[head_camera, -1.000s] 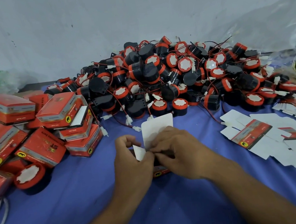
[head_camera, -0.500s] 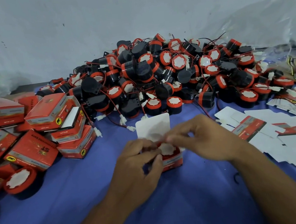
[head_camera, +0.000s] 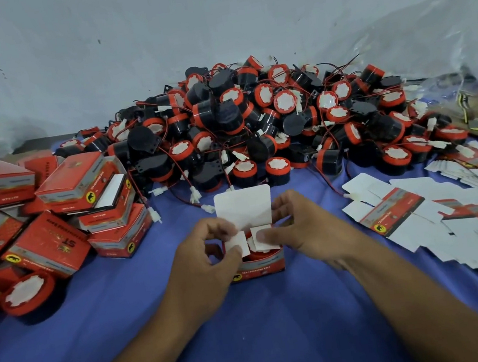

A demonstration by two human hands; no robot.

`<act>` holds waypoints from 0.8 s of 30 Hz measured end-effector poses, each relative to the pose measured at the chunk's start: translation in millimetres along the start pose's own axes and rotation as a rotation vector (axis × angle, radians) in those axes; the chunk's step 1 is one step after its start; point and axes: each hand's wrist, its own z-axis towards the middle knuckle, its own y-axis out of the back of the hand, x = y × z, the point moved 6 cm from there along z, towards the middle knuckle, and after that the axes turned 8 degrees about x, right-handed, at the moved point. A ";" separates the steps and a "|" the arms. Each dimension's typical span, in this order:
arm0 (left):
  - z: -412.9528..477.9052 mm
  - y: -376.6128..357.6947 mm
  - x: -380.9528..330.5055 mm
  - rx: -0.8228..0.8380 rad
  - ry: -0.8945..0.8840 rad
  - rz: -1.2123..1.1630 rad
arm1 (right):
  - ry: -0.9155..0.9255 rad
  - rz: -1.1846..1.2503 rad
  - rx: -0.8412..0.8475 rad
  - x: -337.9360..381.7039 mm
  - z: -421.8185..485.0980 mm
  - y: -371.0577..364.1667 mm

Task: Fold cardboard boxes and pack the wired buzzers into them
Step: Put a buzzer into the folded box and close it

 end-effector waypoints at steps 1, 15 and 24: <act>-0.3 1.2 3.4 -0.032 0.025 -0.046 | 0.016 0.022 0.021 1.8 0.4 -2.5; 0.3 5.6 3.7 0.283 -0.109 0.202 | 0.287 -0.326 0.295 15.5 -10.9 -11.0; 2.4 7.6 2.9 0.218 -0.095 0.108 | 0.338 -0.257 0.211 16.9 -8.3 -10.3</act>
